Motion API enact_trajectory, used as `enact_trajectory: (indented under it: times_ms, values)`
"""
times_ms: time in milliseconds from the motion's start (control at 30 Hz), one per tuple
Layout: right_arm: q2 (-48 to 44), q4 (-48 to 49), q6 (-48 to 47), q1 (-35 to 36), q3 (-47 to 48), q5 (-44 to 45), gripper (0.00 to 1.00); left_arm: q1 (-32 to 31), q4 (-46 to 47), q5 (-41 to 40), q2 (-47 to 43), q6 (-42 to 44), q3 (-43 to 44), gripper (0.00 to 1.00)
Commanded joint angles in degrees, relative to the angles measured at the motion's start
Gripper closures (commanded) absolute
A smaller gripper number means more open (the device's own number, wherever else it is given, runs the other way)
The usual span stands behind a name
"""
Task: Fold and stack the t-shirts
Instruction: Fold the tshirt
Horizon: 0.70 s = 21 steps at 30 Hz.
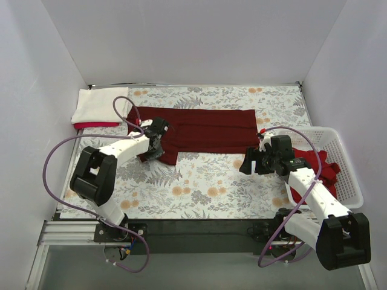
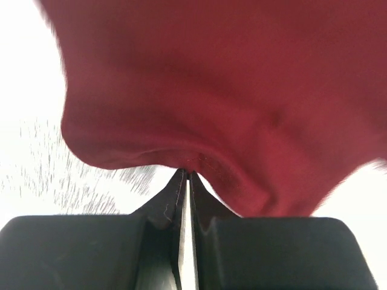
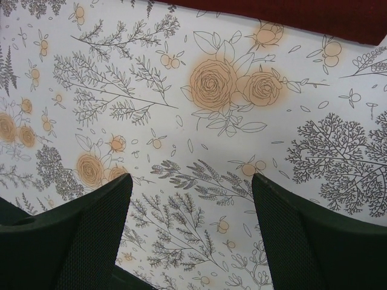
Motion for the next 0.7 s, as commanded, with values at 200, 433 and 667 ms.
enact_trajectory:
  times_ms: [200, 433, 667]
  values:
    - [-2.4, 2.1, -0.6, 0.3, 0.5, -1.5, 0.14, 1.8, 2.1, -9.5, 12.0, 9.0, 26.5, 1.0]
    - [-2.3, 1.8, -1.1, 0.3, 1.0, -2.4, 0.14, 4.0, 3.3, -10.6, 23.4, 13.3, 42.3, 1.0]
    - [-0.1, 2.0, -1.4, 0.3, 1.7, -2.9, 0.14, 7.2, 7.3, -9.5, 29.1, 16.2, 48.4, 1.0]
